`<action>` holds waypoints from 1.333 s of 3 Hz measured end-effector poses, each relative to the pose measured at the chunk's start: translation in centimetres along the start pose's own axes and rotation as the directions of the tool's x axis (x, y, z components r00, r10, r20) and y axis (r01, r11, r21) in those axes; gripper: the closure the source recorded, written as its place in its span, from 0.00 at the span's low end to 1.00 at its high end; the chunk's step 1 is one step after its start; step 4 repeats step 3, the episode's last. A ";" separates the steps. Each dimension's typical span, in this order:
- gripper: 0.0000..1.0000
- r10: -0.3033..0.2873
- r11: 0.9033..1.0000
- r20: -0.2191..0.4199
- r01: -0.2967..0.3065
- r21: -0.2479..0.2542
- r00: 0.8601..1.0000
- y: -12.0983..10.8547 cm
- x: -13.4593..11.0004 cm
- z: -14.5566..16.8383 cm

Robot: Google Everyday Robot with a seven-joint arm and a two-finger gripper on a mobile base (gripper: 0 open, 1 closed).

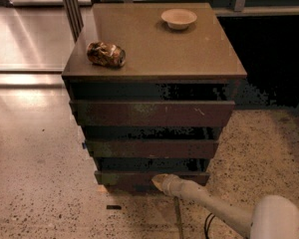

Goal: Close bottom drawer

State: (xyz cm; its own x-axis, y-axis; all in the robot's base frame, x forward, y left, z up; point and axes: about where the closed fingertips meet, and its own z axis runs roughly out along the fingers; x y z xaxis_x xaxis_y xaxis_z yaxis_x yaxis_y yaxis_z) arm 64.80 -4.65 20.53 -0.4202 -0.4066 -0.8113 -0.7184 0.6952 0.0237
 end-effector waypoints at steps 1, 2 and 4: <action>1.00 0.013 1.000 -0.013 -0.013 -0.006 1.000 -0.6 0.9 1.5; 1.00 0.012 1.000 -0.012 -0.012 0.019 1.000 -2.1 0.8 1.7; 1.00 0.015 0.998 0.023 -0.016 0.055 1.000 -4.6 0.2 1.5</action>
Offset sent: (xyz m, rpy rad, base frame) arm 0.0812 -0.0496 -0.0183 -0.0539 -0.0523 -0.1190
